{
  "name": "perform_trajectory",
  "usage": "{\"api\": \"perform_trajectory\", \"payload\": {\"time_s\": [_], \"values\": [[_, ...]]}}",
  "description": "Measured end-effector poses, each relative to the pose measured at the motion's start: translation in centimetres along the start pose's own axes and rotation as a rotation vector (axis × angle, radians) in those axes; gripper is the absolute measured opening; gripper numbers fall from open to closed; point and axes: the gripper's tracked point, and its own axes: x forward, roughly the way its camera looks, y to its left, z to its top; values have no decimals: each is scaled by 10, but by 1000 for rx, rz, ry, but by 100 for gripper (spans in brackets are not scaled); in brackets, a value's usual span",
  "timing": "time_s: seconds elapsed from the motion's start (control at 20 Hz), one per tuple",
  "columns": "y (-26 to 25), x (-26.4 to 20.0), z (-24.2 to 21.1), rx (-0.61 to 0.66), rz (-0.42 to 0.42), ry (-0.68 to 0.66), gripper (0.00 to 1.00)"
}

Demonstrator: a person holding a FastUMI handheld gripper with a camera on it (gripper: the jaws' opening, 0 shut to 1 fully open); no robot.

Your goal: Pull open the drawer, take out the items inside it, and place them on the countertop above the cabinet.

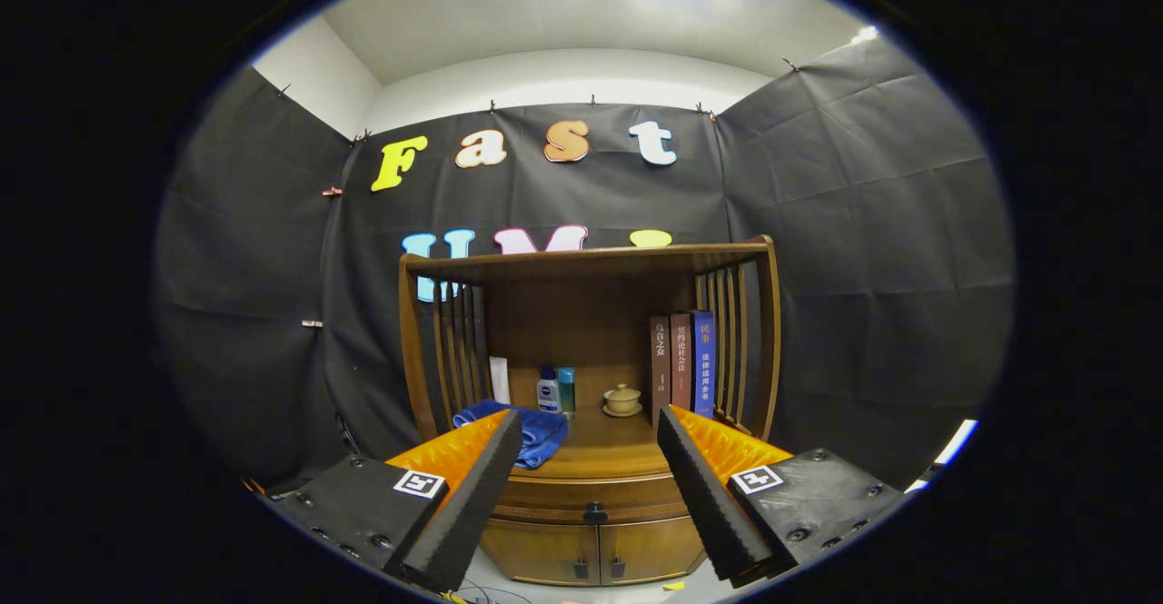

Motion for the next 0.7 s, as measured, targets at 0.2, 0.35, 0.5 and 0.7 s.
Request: {"api": "perform_trajectory", "payload": {"time_s": [0.2, 0.35, 0.5, 0.7], "values": [[-2, 24, -45, 3, -3, 38, 99], [-3, 47, -93, 7, -5, 87, 99], [-2, 71, -150, 24, 9, 155, 99], [-5, 96, -209, 20, 10, 219, 99]]}}
